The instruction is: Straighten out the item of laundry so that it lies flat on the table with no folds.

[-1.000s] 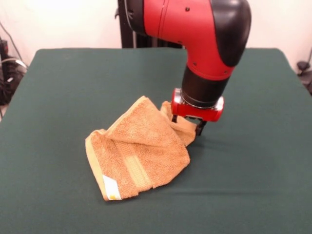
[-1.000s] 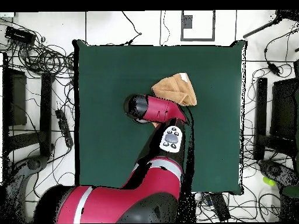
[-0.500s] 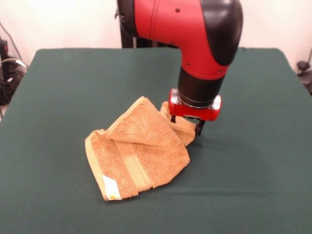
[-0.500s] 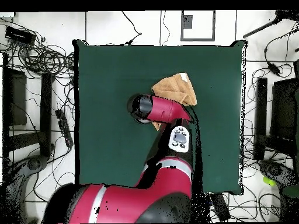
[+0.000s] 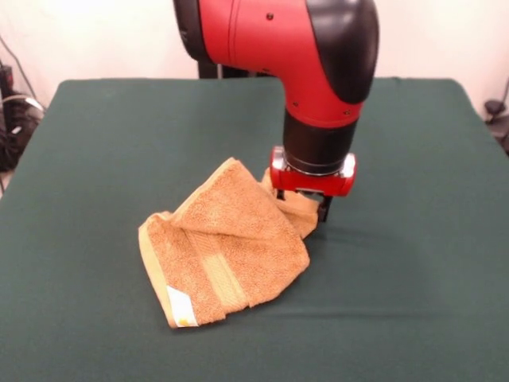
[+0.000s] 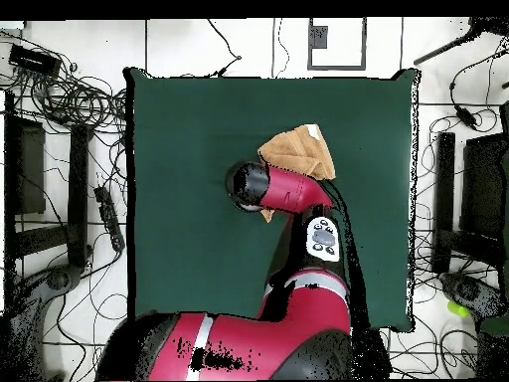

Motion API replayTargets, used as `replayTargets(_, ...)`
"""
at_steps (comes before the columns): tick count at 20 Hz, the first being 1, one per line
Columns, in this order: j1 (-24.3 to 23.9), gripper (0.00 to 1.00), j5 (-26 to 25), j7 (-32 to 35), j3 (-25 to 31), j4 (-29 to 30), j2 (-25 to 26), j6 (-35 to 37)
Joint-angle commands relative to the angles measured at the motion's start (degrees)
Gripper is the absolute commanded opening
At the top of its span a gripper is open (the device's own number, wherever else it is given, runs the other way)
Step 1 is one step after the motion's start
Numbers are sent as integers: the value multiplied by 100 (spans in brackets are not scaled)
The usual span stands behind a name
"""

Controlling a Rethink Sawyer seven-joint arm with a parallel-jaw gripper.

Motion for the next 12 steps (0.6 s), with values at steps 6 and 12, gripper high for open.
replayTargets(6, 169, 100, -3, 1560, -74, -1291, 2777, -4072)
replayTargets(12, 470, 100, 409, 1723, -601, -1687, 3186, -4242)
